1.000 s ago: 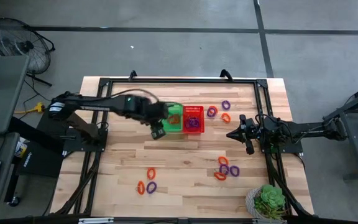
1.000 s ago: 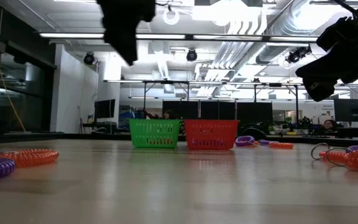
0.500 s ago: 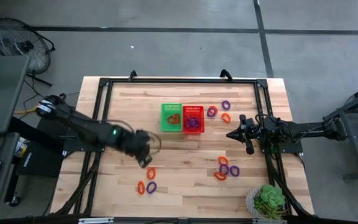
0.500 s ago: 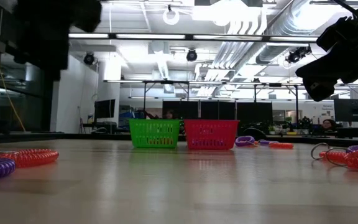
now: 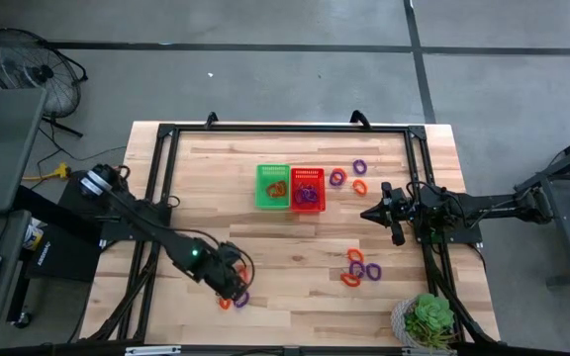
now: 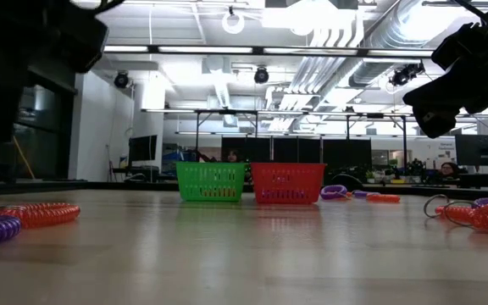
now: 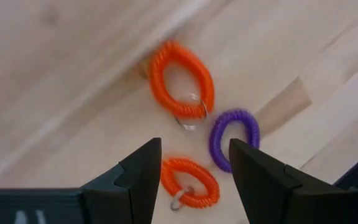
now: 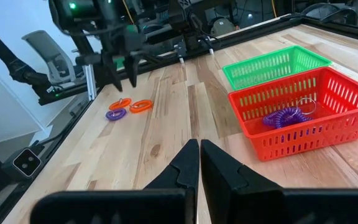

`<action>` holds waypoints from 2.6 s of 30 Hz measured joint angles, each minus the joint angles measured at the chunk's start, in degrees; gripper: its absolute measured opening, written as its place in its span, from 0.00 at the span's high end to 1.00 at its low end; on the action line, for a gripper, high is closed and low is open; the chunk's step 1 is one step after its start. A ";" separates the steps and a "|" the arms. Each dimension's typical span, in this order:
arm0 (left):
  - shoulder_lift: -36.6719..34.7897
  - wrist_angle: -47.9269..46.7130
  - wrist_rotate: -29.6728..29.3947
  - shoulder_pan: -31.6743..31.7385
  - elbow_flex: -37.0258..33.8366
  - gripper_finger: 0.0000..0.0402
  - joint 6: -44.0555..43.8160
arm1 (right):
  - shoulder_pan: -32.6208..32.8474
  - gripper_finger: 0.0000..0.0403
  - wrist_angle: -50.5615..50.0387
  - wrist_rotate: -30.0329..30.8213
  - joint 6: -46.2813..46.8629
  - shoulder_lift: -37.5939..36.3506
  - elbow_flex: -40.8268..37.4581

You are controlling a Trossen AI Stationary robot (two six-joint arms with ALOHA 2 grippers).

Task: Sort spring keychains
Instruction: Put the purple spring keychain into the orange bin

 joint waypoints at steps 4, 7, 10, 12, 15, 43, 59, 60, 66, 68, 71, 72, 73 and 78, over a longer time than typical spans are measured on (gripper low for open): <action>3.14 2.37 3.50 0.10 0.03 0.54 -0.54 | 0.00 0.97 0.00 0.00 0.00 0.00 0.00; 4.56 2.79 5.33 0.13 0.66 0.54 -1.16 | -0.01 0.97 0.00 0.01 0.00 0.00 0.00; 6.63 2.82 5.68 0.10 2.39 0.54 -1.27 | -0.01 0.97 0.00 0.01 0.00 0.00 0.00; 7.60 2.77 5.67 0.10 3.77 0.54 -0.75 | 0.00 0.97 0.00 0.01 0.00 0.00 0.00; 9.13 2.28 6.01 0.12 6.05 0.54 0.24 | 0.00 0.97 0.00 0.01 0.00 0.00 0.00; 24.88 -11.53 7.25 0.15 18.23 0.58 3.05 | 0.00 0.97 0.00 -0.01 0.00 -0.02 0.02; 24.90 -12.00 7.18 0.15 18.42 0.91 3.21 | 0.00 0.97 0.00 0.00 0.00 -0.02 0.02; 24.97 -12.23 7.16 0.15 18.72 0.92 3.24 | -0.01 0.97 0.00 -0.01 0.00 -0.02 0.02; 25.30 -15.57 5.60 0.14 22.28 0.95 3.92 | -0.02 0.97 0.00 0.00 0.00 -0.02 0.02; 25.52 -17.53 4.79 0.08 24.34 0.95 5.28 | 0.01 0.97 0.00 -0.01 0.00 -0.02 0.02; 25.93 -22.24 2.10 0.27 27.79 0.95 7.72 | 0.01 0.97 0.00 -0.01 0.00 0.00 0.02; 25.90 -23.17 1.34 0.61 29.40 0.95 8.62 | 0.01 0.97 0.00 0.01 0.00 0.00 0.02; 25.72 -23.73 0.89 0.82 30.94 0.95 9.44 | -0.02 0.97 0.00 0.01 0.00 0.00 0.02; 25.62 -29.41 -1.87 2.92 39.39 0.96 15.45 | 0.01 0.97 -0.01 0.00 0.00 0.00 0.04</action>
